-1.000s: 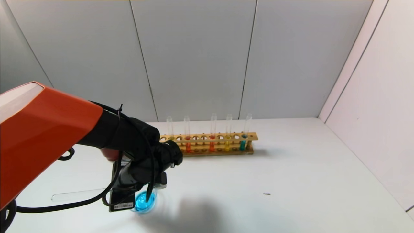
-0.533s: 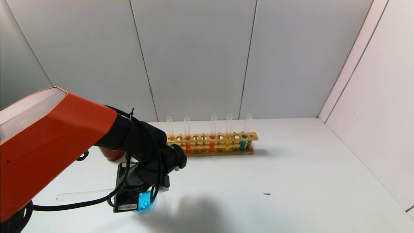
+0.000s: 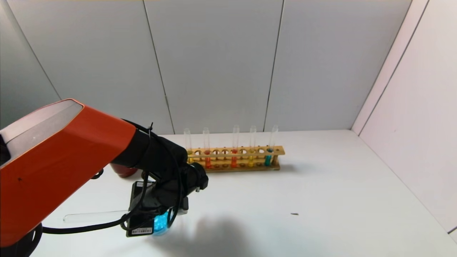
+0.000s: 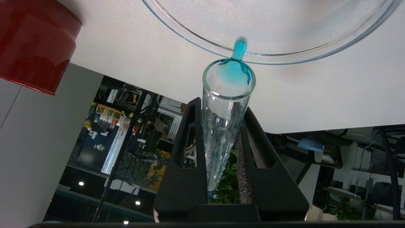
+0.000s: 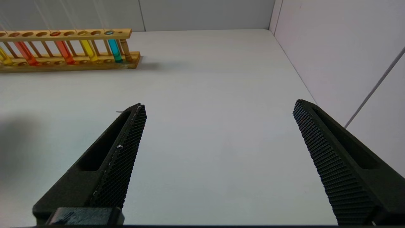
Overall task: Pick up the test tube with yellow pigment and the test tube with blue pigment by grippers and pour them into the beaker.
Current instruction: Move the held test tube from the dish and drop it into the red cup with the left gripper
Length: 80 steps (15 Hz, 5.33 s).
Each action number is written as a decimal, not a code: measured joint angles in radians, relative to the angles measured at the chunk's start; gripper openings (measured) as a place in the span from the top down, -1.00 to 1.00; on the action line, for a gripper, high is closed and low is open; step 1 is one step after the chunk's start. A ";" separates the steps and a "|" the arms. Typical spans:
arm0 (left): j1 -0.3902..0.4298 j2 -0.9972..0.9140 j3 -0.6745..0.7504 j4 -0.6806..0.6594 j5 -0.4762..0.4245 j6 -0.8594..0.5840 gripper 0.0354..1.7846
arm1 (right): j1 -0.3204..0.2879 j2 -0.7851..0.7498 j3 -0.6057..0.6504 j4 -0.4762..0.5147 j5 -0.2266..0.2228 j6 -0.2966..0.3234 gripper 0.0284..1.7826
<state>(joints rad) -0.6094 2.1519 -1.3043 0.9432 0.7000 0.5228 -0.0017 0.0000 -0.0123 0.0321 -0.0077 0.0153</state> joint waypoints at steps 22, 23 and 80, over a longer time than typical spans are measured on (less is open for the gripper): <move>0.233 -0.647 -0.096 -0.113 -0.326 -0.269 0.68 | 0.000 0.000 0.000 0.000 0.000 0.000 -0.91; 0.259 -0.667 -0.096 -0.139 -0.355 -0.291 0.68 | 0.000 0.000 0.000 0.000 0.000 0.000 -0.91; 0.593 -0.235 0.195 -1.295 -0.513 -0.490 -0.64 | 0.000 0.000 0.000 0.000 0.000 0.000 -0.91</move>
<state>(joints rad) -0.0162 1.9170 -1.1094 -0.3517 0.1874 0.0330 -0.0017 0.0000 -0.0123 0.0321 -0.0077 0.0153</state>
